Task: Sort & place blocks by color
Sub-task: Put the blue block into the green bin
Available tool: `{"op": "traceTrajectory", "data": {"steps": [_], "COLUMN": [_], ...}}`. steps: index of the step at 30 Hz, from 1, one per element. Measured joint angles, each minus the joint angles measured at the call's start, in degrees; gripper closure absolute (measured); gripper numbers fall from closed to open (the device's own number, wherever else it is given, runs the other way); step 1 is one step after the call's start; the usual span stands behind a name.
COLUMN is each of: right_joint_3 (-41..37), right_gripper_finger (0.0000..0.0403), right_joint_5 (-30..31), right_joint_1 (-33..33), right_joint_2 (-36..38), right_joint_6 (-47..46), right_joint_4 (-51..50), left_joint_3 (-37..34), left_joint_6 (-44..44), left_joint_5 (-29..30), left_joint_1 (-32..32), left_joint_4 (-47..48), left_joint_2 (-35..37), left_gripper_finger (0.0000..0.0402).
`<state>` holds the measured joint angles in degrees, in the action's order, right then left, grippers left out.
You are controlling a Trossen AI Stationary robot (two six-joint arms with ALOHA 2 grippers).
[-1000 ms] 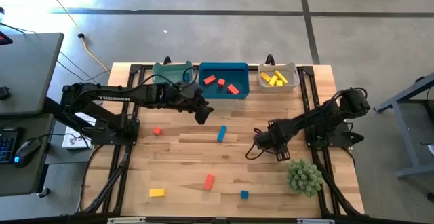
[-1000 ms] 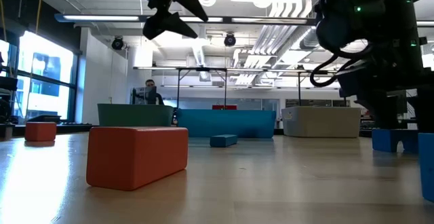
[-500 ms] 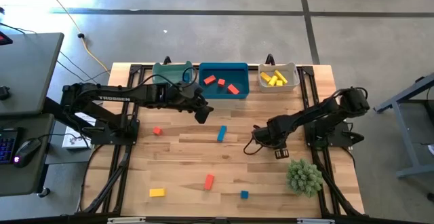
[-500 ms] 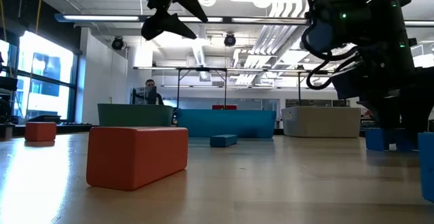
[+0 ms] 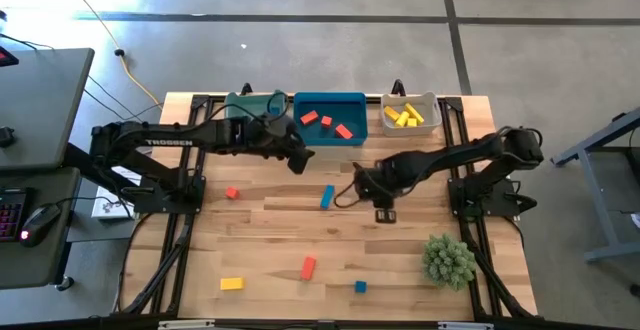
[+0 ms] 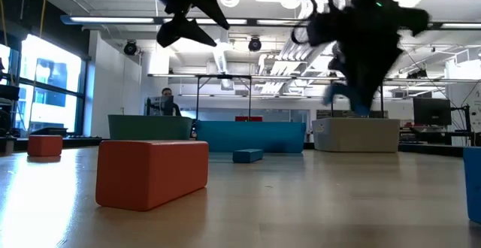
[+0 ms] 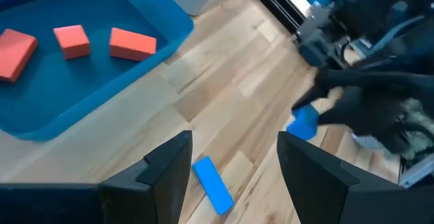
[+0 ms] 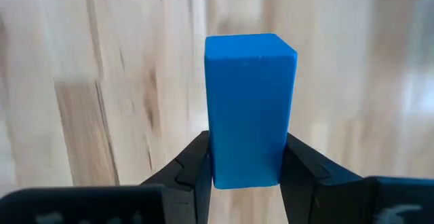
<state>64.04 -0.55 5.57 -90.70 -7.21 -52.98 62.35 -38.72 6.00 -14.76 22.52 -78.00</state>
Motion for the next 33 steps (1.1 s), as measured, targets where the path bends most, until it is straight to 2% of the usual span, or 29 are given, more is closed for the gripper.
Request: {"op": "traceTrajectory", "data": {"steps": [5, 10, 16, 25, 30, 33], "right_joint_3": [6.49, 12.26, 17.41, 20.62, 20.73, 20.73], "right_gripper_finger": [0.0299, 0.0299, 0.0299, 0.0299, 0.0299, 0.0299], "right_joint_5": [0.69, 0.71, 0.72, 0.74, 0.74, 0.76], "right_joint_1": [-2.22, -4.82, -8.12, -12.02, -13.96, -15.15], "right_joint_2": [0.00, 0.00, 0.00, 0.02, 0.02, 0.02], "right_joint_6": [-0.47, -1.76, -3.27, -3.27, -3.05, -3.05], "right_joint_4": [0.49, 1.05, 2.55, 6.15, 7.50, 7.77], "left_joint_3": [0.00, 0.00, 0.00, 0.00, 0.00, 0.00], "left_joint_6": [0.83, 7.68, 19.92, 38.00, 43.47, 43.92], "left_joint_5": [-6.47, -12.32, -20.91, -23.04, -28.38, -29.14], "left_joint_1": [-4.80, -9.38, -13.61, -15.22, -15.23, -15.17], "left_joint_4": [-0.01, -0.04, -0.42, -3.50, -5.27, -7.14], "left_joint_2": [0.00, 0.00, 0.00, 0.00, 0.00, 0.00], "left_gripper_finger": [0.0197, 0.0197, 0.0197, 0.0197, 0.0197, 0.0191]}}
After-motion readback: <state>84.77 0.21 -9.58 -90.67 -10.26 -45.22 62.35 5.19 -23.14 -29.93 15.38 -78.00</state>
